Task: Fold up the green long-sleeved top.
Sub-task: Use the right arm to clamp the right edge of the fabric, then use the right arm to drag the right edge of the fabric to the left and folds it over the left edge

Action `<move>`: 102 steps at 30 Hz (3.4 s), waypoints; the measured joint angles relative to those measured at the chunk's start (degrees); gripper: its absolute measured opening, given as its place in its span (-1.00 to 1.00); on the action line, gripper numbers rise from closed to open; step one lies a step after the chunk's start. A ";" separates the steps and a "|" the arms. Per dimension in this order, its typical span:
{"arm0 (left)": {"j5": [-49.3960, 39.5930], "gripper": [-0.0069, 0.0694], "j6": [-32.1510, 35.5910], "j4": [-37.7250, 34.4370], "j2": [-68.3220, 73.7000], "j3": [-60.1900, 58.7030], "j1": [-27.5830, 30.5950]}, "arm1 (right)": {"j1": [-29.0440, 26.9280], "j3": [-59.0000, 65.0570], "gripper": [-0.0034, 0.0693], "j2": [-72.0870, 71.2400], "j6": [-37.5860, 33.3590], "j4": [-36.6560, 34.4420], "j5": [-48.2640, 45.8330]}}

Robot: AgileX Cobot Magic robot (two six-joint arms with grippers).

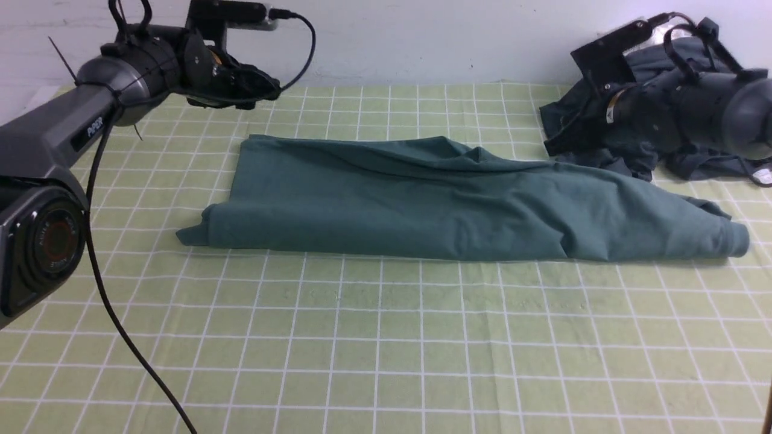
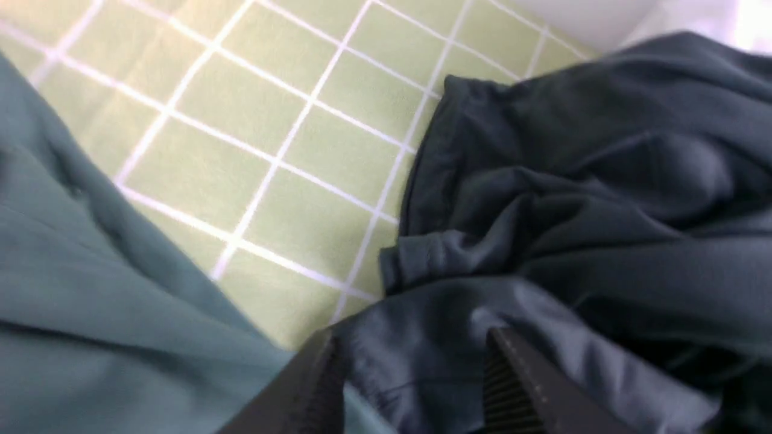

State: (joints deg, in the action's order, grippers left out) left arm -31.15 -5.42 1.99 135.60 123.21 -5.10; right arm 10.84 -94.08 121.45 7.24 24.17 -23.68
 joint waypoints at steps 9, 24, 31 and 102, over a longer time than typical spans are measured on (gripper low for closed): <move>-19.14 -0.72 6.41 -10.67 -1.90 1.47 -0.23 | 4.90 -0.63 -0.93 5.54 -39.40 -33.02 -3.39; -36.84 -0.83 21.95 -19.68 -1.90 1.34 -1.89 | 0.35 -26.32 -0.95 24.57 -70.03 -87.84 13.78; -39.30 -0.83 24.22 -17.29 -8.94 -1.76 -1.38 | -5.58 -26.69 -0.87 11.18 -57.74 -67.67 -10.69; -1.95 -0.83 14.85 -8.66 -84.29 -88.38 -0.74 | -18.37 -22.21 -0.90 -7.80 -16.67 -26.02 -43.03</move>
State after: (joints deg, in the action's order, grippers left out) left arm -33.10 9.42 -6.67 51.31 34.83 -5.84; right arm -7.53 -116.30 113.65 -9.43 -1.85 -66.71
